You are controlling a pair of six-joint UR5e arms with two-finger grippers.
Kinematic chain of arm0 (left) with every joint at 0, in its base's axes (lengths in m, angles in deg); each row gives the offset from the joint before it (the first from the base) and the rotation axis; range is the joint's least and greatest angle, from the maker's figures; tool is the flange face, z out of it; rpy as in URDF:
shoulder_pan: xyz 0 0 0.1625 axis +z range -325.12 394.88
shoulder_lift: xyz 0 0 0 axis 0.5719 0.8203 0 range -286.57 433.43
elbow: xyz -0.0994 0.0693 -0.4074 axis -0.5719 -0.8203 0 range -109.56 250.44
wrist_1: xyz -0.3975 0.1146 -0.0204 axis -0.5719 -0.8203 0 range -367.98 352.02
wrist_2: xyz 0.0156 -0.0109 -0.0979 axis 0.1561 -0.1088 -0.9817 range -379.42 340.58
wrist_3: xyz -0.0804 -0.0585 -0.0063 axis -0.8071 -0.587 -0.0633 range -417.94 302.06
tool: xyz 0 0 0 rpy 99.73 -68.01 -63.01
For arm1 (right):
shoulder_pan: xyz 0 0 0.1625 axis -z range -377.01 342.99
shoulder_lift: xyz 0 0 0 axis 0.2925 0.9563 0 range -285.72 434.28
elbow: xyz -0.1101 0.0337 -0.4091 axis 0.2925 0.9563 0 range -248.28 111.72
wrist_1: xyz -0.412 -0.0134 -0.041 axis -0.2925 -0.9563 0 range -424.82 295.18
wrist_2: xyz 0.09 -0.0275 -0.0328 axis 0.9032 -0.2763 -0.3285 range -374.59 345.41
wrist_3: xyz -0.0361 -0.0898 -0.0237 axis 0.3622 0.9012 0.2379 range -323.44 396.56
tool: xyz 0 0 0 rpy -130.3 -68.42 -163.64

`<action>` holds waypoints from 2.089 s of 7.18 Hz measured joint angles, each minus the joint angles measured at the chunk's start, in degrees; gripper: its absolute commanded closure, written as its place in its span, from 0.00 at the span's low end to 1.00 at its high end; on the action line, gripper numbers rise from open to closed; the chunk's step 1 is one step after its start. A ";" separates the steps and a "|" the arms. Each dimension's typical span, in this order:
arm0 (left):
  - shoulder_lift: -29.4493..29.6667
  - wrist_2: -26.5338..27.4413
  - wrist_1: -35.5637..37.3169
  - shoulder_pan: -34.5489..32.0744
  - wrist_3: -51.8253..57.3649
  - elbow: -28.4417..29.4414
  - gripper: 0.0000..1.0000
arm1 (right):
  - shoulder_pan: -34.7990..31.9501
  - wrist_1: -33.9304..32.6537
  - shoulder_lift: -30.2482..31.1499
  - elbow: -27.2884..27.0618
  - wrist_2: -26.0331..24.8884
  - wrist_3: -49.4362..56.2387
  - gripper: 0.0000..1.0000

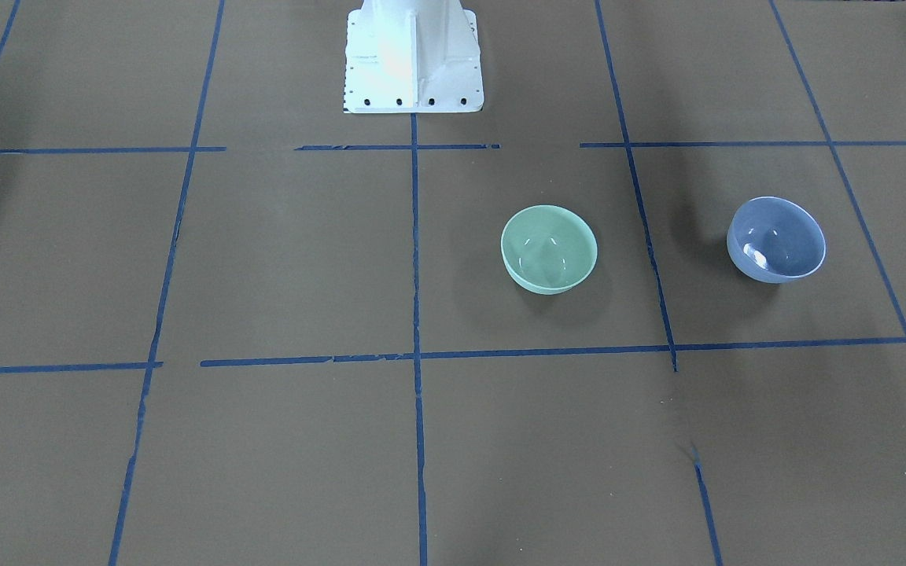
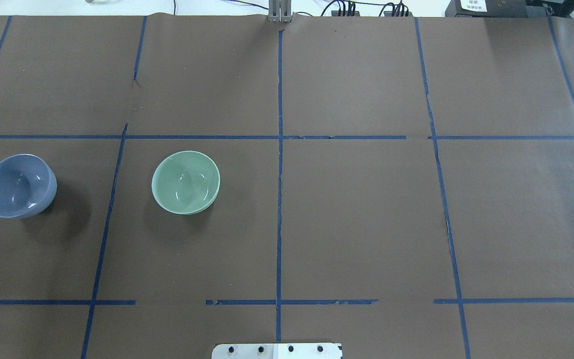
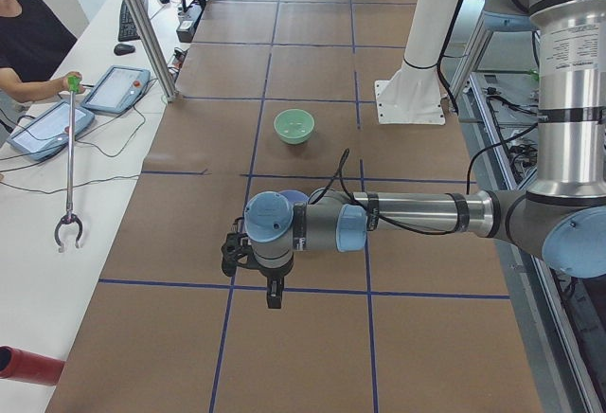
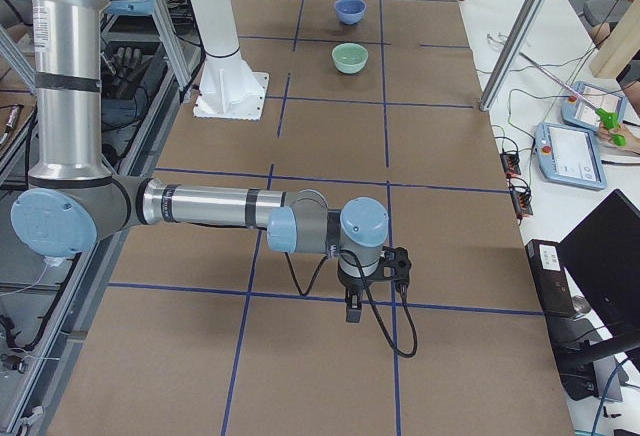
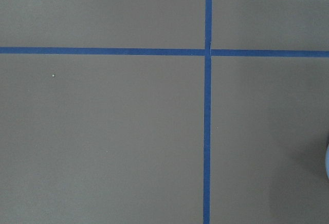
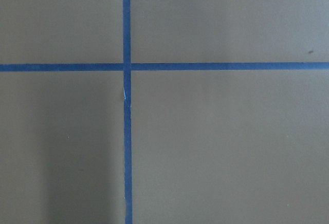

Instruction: Stack blue bowl on green bowl

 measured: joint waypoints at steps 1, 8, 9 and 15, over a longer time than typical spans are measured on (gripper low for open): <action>0.10 -0.01 -0.15 0.02 0.02 -0.10 0.00 | 0.00 -0.01 0.00 0.00 -0.02 0.00 0.00; 0.51 0.03 -3.72 8.07 -12.03 -8.35 0.00 | 0.00 0.04 0.00 0.00 -0.04 0.00 0.00; -0.58 0.25 -8.49 11.82 -19.31 -9.00 0.00 | 0.00 0.04 0.00 0.00 -0.04 0.00 0.00; -4.05 8.67 -43.64 33.17 -51.23 2.41 0.35 | 0.00 0.03 0.00 0.00 0.03 0.00 0.00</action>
